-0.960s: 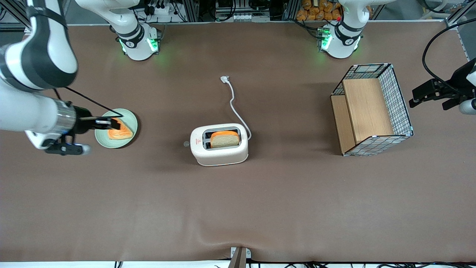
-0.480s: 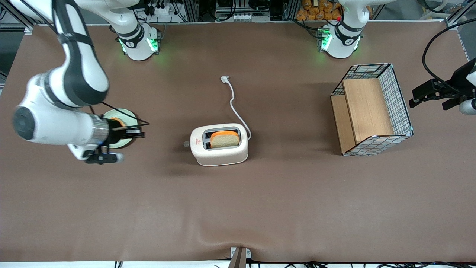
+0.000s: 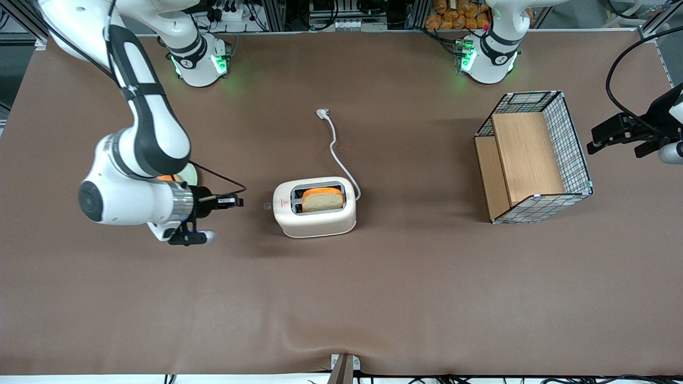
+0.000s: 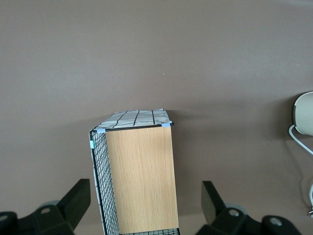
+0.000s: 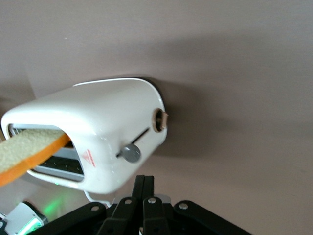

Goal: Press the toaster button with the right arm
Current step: 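Bring the right gripper fingertips against the toaster's side lever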

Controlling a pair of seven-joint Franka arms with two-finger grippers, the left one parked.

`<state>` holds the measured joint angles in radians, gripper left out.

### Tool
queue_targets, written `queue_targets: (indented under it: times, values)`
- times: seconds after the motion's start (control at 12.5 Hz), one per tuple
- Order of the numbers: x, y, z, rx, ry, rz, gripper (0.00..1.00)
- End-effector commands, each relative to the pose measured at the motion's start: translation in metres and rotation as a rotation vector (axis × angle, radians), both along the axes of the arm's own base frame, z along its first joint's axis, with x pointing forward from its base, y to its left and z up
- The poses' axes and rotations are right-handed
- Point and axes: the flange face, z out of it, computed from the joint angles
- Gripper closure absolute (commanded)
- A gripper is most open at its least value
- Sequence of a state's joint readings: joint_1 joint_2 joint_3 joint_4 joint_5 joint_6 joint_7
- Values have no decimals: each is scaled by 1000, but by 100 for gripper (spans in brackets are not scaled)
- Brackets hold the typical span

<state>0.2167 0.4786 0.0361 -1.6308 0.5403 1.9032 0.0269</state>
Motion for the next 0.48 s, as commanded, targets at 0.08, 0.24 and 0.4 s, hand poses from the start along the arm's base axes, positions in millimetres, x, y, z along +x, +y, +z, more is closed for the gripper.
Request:
queue_targets:
  times: [0.08, 0.24, 0.4]
  values:
    - [-2, 27, -13, 41, -33, -8, 100]
    - [-2, 33, -18, 39, -38, 4, 100]
    - [-3, 34, -25, 41, -40, 21, 100]
